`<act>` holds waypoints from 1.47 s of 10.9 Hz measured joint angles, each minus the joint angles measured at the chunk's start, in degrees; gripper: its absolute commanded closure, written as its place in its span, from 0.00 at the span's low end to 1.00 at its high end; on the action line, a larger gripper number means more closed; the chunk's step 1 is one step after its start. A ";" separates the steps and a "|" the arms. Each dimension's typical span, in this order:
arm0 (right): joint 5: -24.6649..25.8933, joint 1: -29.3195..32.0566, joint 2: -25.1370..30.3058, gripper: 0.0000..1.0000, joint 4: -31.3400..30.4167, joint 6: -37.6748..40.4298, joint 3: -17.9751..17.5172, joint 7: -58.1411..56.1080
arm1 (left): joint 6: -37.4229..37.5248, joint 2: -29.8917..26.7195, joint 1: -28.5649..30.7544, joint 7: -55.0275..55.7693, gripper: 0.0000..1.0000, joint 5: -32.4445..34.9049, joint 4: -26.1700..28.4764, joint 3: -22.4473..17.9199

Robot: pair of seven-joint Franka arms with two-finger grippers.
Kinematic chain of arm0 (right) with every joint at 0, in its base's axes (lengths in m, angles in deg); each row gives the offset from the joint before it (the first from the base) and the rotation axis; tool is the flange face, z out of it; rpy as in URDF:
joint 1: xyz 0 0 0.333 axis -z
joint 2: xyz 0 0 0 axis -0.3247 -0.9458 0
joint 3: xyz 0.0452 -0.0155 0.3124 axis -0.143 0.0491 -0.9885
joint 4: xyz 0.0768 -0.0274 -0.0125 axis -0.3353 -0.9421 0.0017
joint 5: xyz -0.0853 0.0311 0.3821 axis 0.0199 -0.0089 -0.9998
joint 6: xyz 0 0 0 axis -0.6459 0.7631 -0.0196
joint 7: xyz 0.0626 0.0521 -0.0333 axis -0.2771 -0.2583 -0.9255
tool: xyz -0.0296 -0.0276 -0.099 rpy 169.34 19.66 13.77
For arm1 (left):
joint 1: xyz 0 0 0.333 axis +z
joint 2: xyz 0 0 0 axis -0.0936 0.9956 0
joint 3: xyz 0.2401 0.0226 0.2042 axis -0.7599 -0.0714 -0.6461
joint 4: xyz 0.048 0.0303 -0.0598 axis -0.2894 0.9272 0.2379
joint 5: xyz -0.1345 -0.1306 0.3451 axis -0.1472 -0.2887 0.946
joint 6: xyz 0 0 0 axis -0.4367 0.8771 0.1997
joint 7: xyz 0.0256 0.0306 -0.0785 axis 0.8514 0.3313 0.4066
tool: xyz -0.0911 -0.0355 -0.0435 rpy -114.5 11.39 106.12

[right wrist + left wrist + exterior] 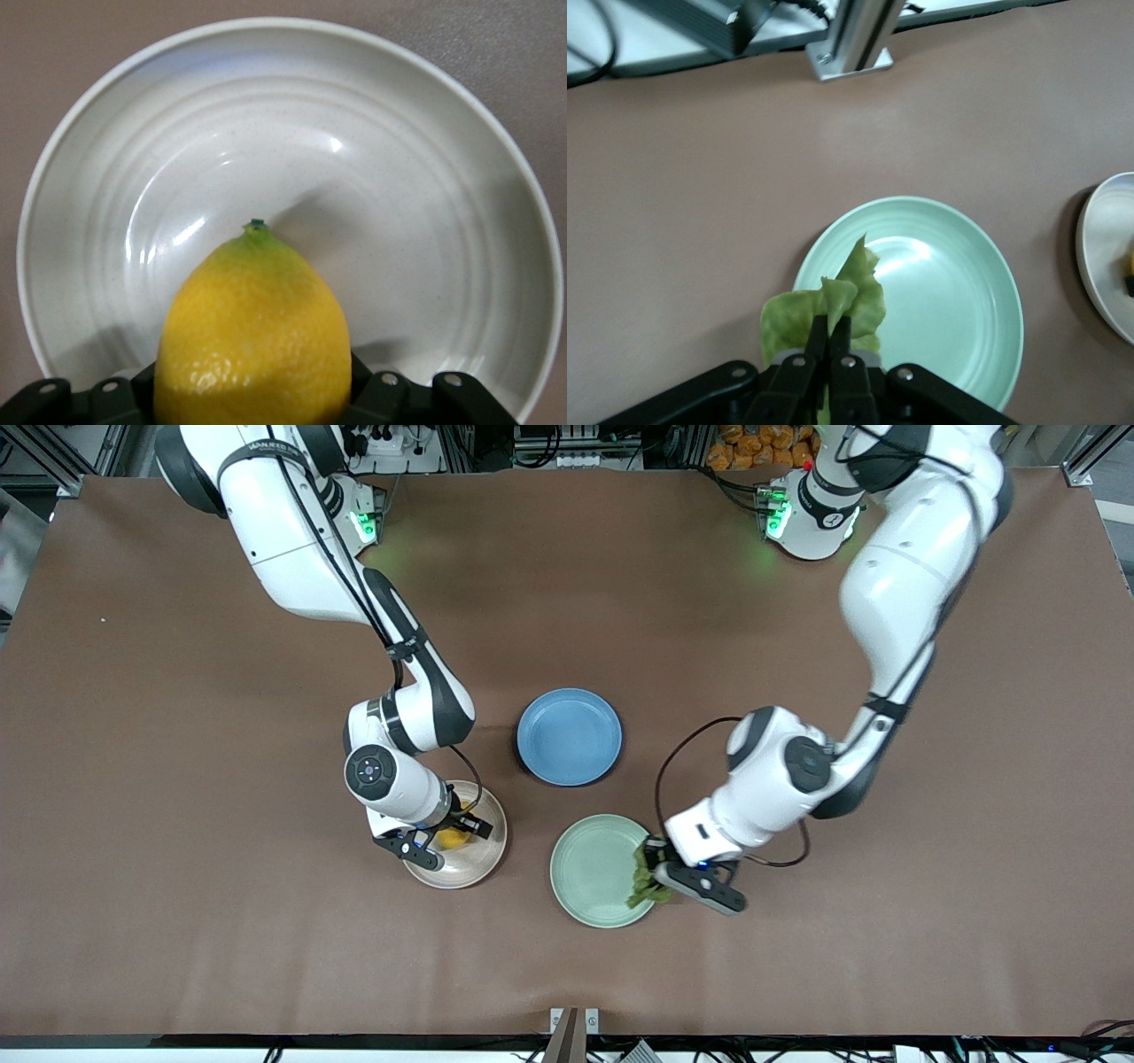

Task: Pick lemon and lettuce from plates
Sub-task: 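Lift the lettuce with the left gripper while the right gripper grasps lemon, then carry the lettuce off the plate with the left gripper while right lifts lemon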

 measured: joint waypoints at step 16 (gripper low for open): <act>0.01 7.68 4.45 0.56 8.34 28.04 4.70 -23.61 | 38.22 -5.79 12.76 8.86 0.13 9.41 2.07 -2.74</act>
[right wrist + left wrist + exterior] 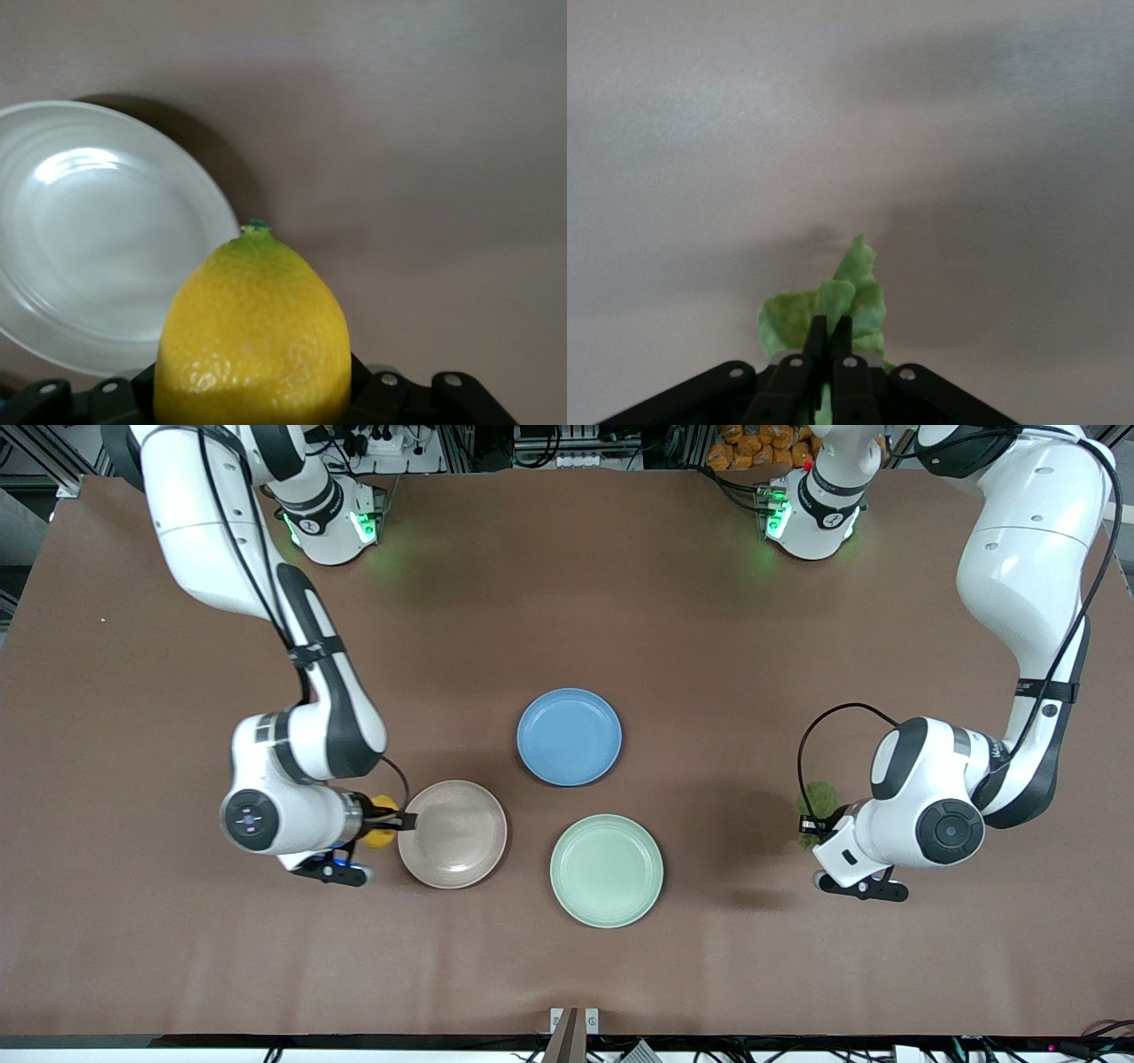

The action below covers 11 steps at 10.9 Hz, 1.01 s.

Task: Pick lemon and lettuce from plates
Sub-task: 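Carry the lettuce off the plate with the left gripper while right lifts lemon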

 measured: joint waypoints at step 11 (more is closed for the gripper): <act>0.57 0.33 10.12 0.56 -6.02 10.88 12.14 -18.88 | 3.79 -9.37 -0.51 0.77 0.00 1.66 -1.37 -1.44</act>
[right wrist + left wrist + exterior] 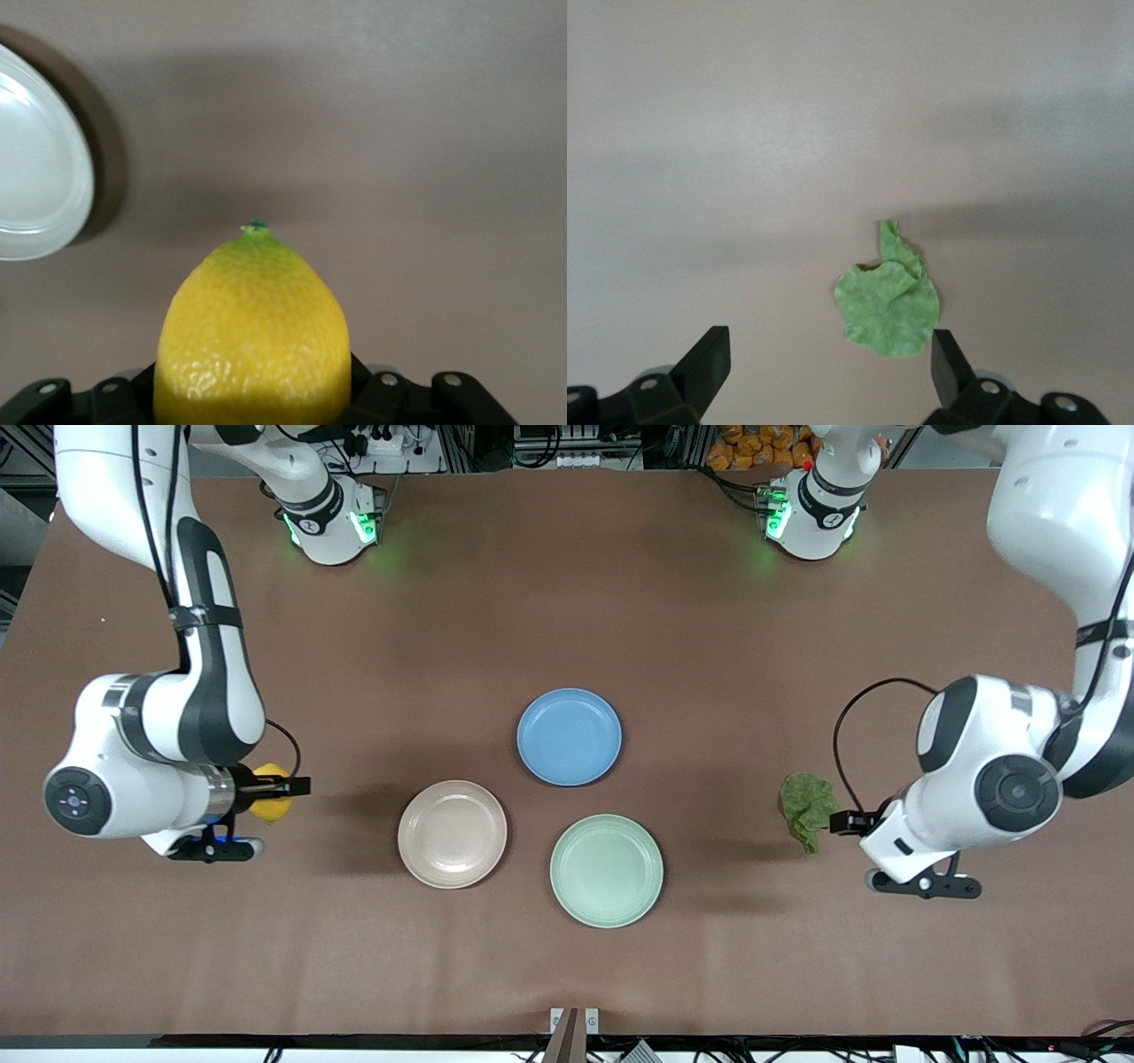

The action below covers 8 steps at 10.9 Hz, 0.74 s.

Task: Pick lemon and lettuce from plates
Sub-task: 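Carry the lettuce off the plate with the left gripper while right lifts lemon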

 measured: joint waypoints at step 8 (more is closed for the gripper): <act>1.70 -0.01 8.10 0.56 -15.37 -11.08 3.45 -6.48 | 6.51 -9.95 0.49 0.00 0.00 0.04 0.01 0.17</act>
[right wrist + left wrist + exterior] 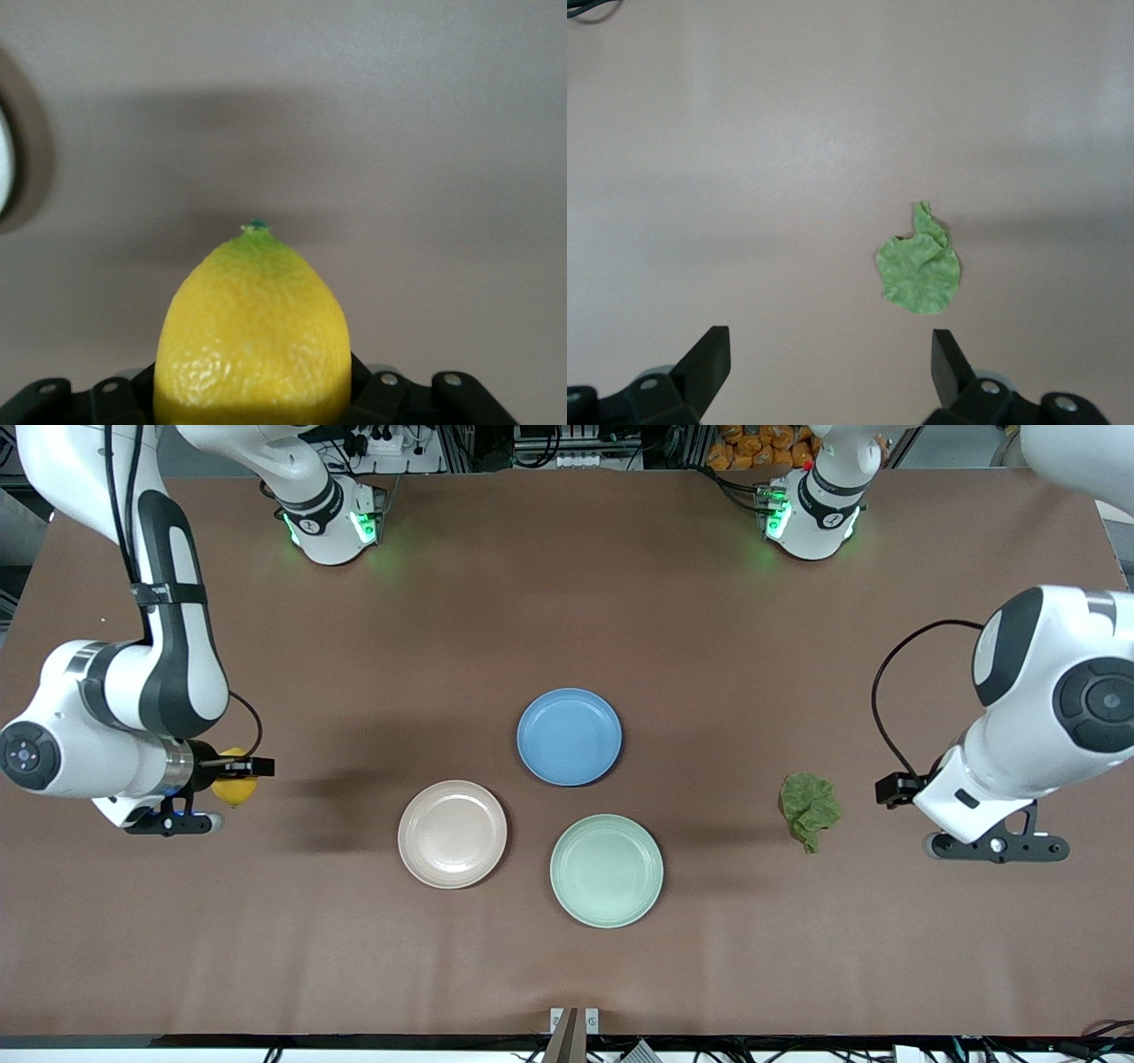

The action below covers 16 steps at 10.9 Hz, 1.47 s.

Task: Pick lemon and lettuce from plates
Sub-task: 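Release the lettuce on the table and raise the left gripper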

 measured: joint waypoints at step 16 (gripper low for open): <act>0.22 0.69 4.44 0.47 -26.71 -32.54 -0.49 -5.56 | -7.36 -19.74 10.14 -6.55 0.00 -17.42 20.92 0.80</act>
